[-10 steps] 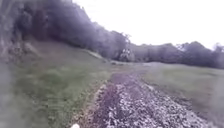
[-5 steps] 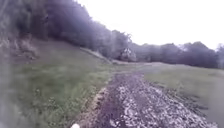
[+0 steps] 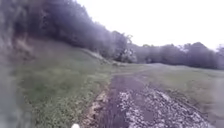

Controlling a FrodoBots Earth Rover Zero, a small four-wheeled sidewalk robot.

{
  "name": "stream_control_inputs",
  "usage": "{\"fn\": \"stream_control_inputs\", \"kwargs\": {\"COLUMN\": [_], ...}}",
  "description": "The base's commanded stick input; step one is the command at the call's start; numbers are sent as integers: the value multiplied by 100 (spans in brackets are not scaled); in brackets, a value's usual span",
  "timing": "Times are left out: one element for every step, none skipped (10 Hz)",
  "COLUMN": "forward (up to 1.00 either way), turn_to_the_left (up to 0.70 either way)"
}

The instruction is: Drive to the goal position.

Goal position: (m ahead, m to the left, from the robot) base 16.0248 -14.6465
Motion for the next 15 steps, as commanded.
{"fn": "stream_control_inputs", "kwargs": {"forward": [70,70,70,70,70,70,70,70,70,70,70,70,70,70,70], "turn_to_the_left": [0,0,0,0,0,0,0,0,0,0,0,0,0,0,0]}}
